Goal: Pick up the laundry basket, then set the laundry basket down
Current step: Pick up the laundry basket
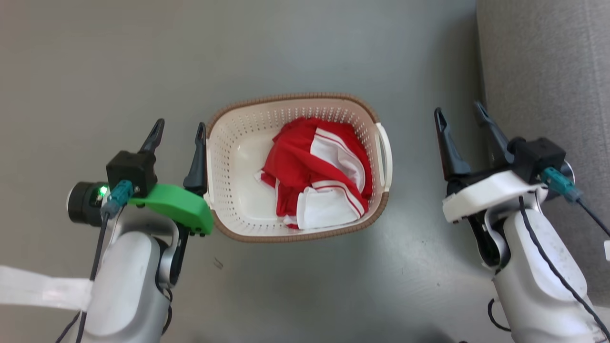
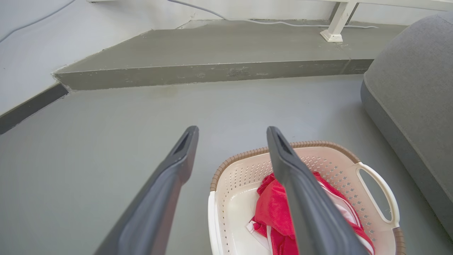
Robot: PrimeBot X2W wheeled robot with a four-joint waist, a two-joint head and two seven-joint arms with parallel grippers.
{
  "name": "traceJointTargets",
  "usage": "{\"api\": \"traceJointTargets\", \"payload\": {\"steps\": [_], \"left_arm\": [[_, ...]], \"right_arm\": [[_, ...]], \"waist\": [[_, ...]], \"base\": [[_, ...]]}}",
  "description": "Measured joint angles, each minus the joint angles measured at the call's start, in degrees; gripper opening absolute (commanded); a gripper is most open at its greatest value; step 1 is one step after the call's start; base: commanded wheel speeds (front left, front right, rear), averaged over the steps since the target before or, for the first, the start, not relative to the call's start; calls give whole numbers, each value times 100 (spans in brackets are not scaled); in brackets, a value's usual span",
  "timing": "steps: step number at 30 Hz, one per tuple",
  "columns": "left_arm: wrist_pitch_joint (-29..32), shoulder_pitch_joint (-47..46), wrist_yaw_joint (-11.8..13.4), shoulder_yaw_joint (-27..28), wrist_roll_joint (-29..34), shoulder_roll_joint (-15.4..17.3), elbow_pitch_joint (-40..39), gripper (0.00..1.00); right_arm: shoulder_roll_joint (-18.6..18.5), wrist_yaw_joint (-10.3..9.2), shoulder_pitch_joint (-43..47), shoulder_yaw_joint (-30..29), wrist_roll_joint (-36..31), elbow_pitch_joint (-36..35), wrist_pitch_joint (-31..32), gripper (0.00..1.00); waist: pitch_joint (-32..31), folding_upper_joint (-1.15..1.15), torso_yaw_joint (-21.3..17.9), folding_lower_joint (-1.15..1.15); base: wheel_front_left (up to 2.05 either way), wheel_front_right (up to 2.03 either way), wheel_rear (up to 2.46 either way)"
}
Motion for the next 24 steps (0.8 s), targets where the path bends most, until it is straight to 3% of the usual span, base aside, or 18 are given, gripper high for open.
{"api": "traceJointTargets", "payload": {"steps": [24], "left_arm": [[453, -1731, -631, -32, -246, -54, 2440, 100]], "right_arm": [[-13, 48, -1382, 580, 30, 1718, 0, 100]], "waist": [[1516, 0, -21, 0]], "base": [[0, 0, 0]]}}
